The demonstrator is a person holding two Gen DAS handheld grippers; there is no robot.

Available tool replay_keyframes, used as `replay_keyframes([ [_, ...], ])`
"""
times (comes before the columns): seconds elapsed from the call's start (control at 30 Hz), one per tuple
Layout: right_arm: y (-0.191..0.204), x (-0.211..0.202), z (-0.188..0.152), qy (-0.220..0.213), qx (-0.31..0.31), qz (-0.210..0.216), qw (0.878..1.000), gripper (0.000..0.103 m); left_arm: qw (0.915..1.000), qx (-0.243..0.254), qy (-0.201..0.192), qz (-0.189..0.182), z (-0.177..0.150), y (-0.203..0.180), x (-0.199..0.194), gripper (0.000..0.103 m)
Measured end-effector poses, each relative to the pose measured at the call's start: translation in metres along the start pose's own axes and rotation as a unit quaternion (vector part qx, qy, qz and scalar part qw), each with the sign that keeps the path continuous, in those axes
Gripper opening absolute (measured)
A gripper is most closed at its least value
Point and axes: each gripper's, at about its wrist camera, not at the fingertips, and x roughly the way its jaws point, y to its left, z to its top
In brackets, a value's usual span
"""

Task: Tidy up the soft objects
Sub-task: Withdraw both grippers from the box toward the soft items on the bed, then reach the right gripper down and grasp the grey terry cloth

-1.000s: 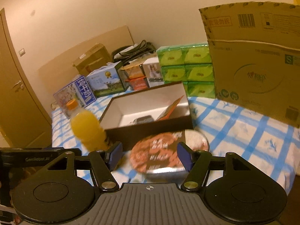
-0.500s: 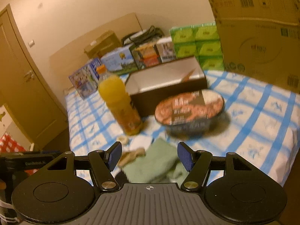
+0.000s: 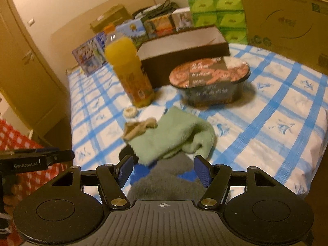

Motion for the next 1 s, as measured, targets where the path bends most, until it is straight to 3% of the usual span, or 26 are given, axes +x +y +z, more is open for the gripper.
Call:
replay_keyframes([
  [0.17, 0.001, 0.013, -0.013, 0.035, -0.033, -0.004, 0.999, 0.067, 0.9997, 0.004, 0.025, -0.001, -0.01, -0.003, 0.012, 0.056],
  [0.43, -0.005, 0.033, -0.035, 0.094, -0.078, -0.017, 0.992, 0.08, 0.999, 0.016, 0.042, 0.002, -0.015, -0.008, 0.029, 0.056],
  [0.8, -0.063, 0.061, -0.041, 0.108, 0.083, -0.062, 0.989, 0.092, 0.998, 0.009, 0.062, 0.004, -0.014, -0.004, 0.048, 0.056],
  [1.0, -0.071, 0.08, -0.048, 0.093, 0.135, -0.049, 0.985, 0.092, 0.9979, 0.007, 0.064, 0.006, -0.013, -0.003, 0.053, 0.056],
])
